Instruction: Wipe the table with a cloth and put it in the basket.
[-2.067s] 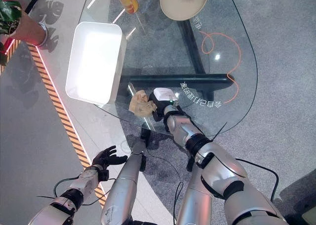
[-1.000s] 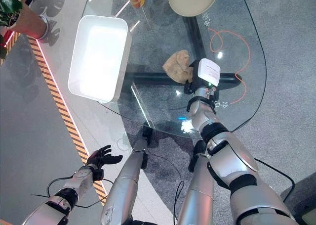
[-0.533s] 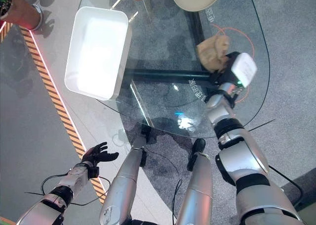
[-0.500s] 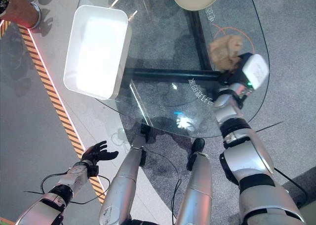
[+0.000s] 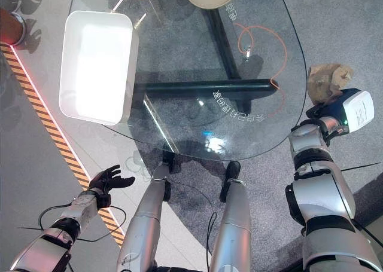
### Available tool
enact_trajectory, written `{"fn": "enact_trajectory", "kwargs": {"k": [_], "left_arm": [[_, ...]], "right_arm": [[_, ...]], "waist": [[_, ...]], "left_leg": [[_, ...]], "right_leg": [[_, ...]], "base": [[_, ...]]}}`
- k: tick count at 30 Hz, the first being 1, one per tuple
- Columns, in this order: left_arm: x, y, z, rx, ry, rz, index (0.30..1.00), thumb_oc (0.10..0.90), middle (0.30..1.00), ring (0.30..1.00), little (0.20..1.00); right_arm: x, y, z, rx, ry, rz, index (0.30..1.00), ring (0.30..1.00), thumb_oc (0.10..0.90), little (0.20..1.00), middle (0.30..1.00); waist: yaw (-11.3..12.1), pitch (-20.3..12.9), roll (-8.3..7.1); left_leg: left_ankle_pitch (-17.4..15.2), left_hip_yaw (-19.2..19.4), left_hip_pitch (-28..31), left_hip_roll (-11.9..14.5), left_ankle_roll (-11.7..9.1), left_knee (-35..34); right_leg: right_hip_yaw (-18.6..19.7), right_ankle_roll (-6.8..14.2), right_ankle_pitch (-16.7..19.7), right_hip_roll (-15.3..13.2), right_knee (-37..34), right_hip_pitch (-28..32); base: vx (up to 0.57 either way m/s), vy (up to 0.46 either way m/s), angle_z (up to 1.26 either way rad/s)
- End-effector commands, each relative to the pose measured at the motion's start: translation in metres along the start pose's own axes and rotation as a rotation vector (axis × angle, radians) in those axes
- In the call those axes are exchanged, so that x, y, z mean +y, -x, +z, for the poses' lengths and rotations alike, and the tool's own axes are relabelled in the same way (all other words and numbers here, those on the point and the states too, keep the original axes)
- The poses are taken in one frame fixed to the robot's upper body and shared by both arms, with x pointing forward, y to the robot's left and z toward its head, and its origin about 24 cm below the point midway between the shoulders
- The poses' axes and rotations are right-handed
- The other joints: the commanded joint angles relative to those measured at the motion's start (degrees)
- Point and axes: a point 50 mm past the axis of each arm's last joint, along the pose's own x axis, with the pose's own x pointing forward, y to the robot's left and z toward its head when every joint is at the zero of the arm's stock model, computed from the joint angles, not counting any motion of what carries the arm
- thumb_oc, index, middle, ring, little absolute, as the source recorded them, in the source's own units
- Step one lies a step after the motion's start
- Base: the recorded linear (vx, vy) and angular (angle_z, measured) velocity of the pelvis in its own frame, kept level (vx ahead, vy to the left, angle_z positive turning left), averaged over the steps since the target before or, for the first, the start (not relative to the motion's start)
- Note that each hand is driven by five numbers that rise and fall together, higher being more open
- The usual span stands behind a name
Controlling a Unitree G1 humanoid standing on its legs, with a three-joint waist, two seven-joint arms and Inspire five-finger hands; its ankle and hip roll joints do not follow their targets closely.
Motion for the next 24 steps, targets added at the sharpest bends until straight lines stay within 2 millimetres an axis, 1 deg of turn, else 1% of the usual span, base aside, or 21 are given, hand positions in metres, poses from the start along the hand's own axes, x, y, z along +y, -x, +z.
{"fn": "enact_trajectory", "kwargs": {"k": [1, 4, 11, 14, 18, 23, 24], "left_arm": [[0.044, 0.006, -0.011, 0.059, 0.015, 0.125, 0.9, 0.8, 0.9, 0.9, 0.9], [0.044, 0.005, -0.009, 0.057, 0.012, 0.124, 0.9, 0.8, 0.9, 0.9, 0.9], [0.044, 0.004, -0.004, 0.05, 0.012, 0.121, 0.9, 0.8, 0.9, 0.9, 0.9], [0.04, 0.003, -0.003, 0.048, 0.007, 0.117, 0.9, 0.8, 0.9, 0.9, 0.9], [0.033, 0.002, -0.004, 0.044, 0.003, 0.101, 0.9, 0.8, 0.9, 0.9, 0.9], [0.026, 0.002, -0.008, 0.045, -0.001, 0.088, 0.9, 0.8, 0.9, 0.9, 0.9], [0.025, 0.002, -0.009, 0.044, 0.0, 0.087, 0.9, 0.8, 0.9, 0.9, 0.9]], "right_arm": [[-0.049, -0.029, 0.009, -0.056, -0.03, -0.21, 0.3, 0.3, 0.1, 0.2, 0.3], [-0.046, -0.027, 0.016, -0.085, -0.038, -0.192, 0.3, 0.3, 0.1, 0.2, 0.3], [-0.035, -0.016, 0.049, -0.224, -0.072, -0.134, 0.3, 0.3, 0.1, 0.2, 0.3], [-0.029, -0.006, 0.072, -0.32, -0.086, -0.098, 0.3, 0.3, 0.1, 0.2, 0.3], [-0.023, 0.005, 0.094, -0.394, -0.116, -0.07, 0.3, 0.3, 0.1, 0.2, 0.3], [-0.016, 0.018, 0.113, -0.452, -0.133, -0.044, 0.3, 0.3, 0.1, 0.2, 0.3], [-0.015, 0.02, 0.114, -0.456, -0.131, -0.041, 0.3, 0.3, 0.1, 0.2, 0.3]], "waist": [[0.74, -1.03, -2.47], [0.8, -1.03, -2.58], [1.02, -1.03, -2.45], [1.22, -1.03, -2.4], [1.62, -1.03, -1.99], [2.05, -1.03, -1.45], [2.1, -1.03, -1.4]], "left_leg": [[-10.13, 5.63, 1.27, -3.25, 6.64, 7.43], [-10.16, 5.59, 1.36, -3.24, 6.57, 7.38], [-10.06, 5.55, 1.36, -3.46, 6.39, 7.02], [-10.04, 5.54, 1.46, -3.61, 6.28, 6.87], [-10.01, 5.55, 1.53, -3.87, 6.2, 6.83], [-9.85, 5.59, 2.08, -4.27, 6.13, 6.4], [-9.83, 5.59, 2.09, -4.32, 6.13, 6.37]], "right_leg": [[-0.81, -0.92, 8.43, 4.35, -9.47, 0.71], [-0.89, -0.91, 8.44, 4.35, -9.69, 0.87], [-0.99, -0.94, 8.42, 4.29, -10.09, 0.9], [-1.09, -1.01, 8.4, 4.2, -10.35, 1.05], [-1.25, -1.23, 8.26, 3.98, -10.44, 1.15], [-1.43, -1.42, 8.07, 3.77, -10.6, 1.6], [-1.46, -1.45, 8.05, 3.76, -10.62, 1.63]], "base": [[-0.01, -0.014, -0.05], [0.0, -0.005, -0.01], [0.0, 0.0, 0.0], [0.0, 0.0, 0.0], [0.0, 0.0, 0.0], [0.0, 0.0, 0.0], [0.0, 0.0, 0.0]]}}
